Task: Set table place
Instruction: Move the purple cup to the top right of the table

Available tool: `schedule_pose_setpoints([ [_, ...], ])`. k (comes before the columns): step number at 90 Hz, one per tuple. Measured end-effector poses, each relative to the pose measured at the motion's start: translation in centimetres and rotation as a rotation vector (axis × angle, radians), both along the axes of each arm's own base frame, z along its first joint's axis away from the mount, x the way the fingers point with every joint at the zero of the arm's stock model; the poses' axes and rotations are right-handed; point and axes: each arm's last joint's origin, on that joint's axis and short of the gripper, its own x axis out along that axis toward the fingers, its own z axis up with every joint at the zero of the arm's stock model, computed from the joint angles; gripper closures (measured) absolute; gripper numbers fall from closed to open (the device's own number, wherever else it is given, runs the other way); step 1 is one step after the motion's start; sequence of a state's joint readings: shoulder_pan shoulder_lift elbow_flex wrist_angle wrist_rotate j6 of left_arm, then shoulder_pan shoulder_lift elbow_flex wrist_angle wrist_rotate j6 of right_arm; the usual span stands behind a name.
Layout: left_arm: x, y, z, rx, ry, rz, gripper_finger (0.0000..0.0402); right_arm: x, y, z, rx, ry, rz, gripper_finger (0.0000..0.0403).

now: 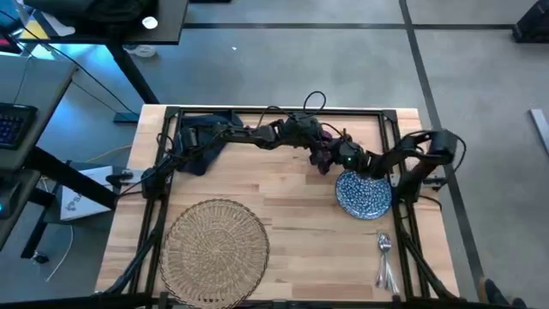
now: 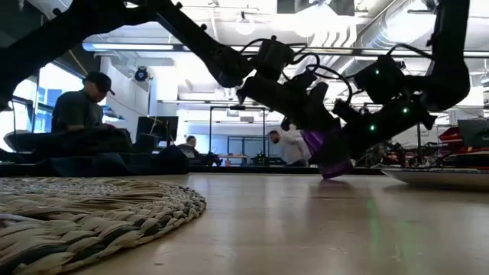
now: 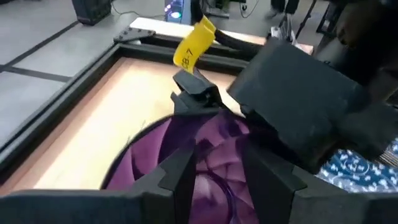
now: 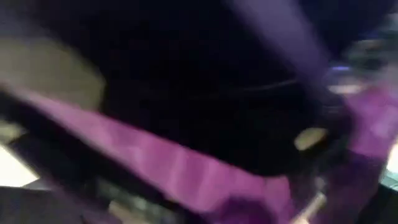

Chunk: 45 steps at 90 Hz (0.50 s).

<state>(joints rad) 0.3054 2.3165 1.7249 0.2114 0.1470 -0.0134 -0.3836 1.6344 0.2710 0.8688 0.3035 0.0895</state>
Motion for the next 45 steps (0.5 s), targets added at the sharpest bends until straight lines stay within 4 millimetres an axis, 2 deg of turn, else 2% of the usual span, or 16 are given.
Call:
schedule_pose_setpoints([
  [22, 0.4, 0.1, 1.4, 0.038, 0.011, -0.009, 0.0289, 0.1, 0.2, 0.0, 0.038, -0.022, 0.032, 0.0005],
  [45, 0.3, 0.0, 1.6, 0.037, 0.042, -0.019, 0.0289, 0.0, 0.3, 1.0, 0.006, -0.029, 0.043, 0.0005],
])
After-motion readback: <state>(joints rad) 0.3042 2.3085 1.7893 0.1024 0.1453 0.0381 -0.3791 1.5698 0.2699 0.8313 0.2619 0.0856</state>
